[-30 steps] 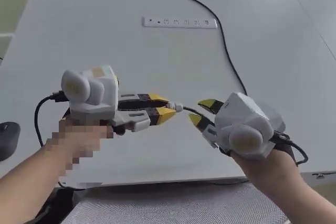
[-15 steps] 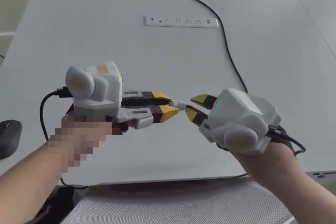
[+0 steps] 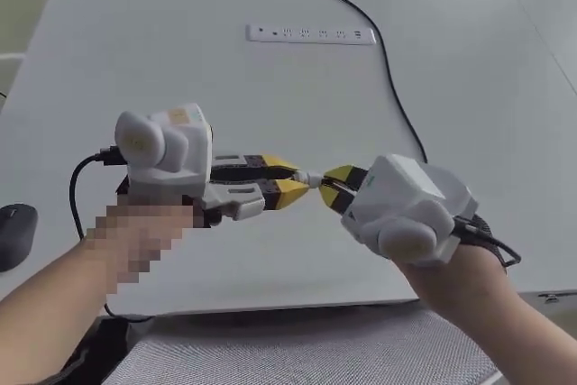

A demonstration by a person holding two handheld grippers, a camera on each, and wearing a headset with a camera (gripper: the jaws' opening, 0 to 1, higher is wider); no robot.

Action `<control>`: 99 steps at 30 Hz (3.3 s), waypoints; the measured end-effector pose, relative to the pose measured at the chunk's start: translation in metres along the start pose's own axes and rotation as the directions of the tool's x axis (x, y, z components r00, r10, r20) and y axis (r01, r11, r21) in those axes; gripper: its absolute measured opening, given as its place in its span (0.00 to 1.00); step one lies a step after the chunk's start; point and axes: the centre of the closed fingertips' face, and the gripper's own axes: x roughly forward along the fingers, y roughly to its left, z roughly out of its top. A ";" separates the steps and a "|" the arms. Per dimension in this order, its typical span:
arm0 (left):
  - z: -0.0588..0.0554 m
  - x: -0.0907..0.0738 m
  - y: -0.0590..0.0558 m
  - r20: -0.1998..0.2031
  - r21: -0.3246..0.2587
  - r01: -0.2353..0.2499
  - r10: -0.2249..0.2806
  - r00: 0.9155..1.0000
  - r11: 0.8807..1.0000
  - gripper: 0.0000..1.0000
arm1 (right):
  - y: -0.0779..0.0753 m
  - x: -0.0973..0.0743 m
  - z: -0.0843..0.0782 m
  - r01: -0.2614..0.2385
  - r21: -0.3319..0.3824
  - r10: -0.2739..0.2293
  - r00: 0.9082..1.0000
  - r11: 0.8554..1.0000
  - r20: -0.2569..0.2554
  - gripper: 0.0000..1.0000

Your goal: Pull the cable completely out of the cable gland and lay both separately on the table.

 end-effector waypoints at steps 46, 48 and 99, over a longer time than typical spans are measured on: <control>0.000 0.000 -0.004 -0.002 0.010 -0.021 0.021 1.000 1.000 0.15 | -0.018 0.007 -0.103 0.127 0.545 -0.027 0.982 0.828 -0.187 0.00; 0.001 0.000 -0.003 0.001 0.004 -0.022 0.022 1.000 1.000 0.15 | -0.017 0.006 -0.103 0.125 0.537 -0.030 0.983 0.834 -0.182 0.00; 0.002 0.003 0.002 0.004 -0.006 -0.036 0.036 0.999 0.999 0.15 | -0.004 0.001 -0.002 -0.016 0.047 0.015 1.000 0.999 0.020 0.07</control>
